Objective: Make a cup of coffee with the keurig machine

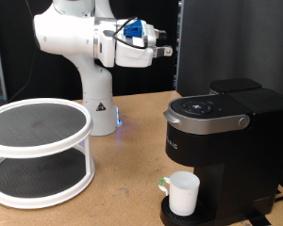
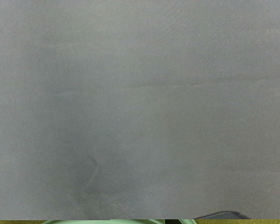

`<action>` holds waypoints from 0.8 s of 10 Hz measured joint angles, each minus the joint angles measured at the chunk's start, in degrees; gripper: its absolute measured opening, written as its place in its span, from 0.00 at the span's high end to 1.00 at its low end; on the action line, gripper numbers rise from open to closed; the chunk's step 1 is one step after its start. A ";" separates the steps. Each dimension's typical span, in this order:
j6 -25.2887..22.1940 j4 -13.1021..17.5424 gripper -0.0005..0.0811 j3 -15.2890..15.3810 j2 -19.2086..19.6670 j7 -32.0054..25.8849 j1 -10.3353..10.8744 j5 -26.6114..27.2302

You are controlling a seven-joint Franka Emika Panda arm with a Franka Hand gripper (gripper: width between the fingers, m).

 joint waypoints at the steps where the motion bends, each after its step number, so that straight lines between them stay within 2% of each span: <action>1: 0.42 0.00 0.00 0.24 -0.57 1.99 -0.01 -0.15; 2: 0.35 -0.19 0.00 0.14 -0.56 0.70 -0.01 0.95; 3: -2.39 -0.30 0.00 -0.57 -0.26 -1.32 0.01 1.15; 4: -1.61 0.00 0.00 -0.31 0.08 -1.99 -0.12 -2.83; 7: 9.74 2.06 0.00 6.74 -0.36 -3.19 -0.05 -14.05; 8: 8.95 3.38 0.00 7.92 -0.22 -2.54 0.08 -17.32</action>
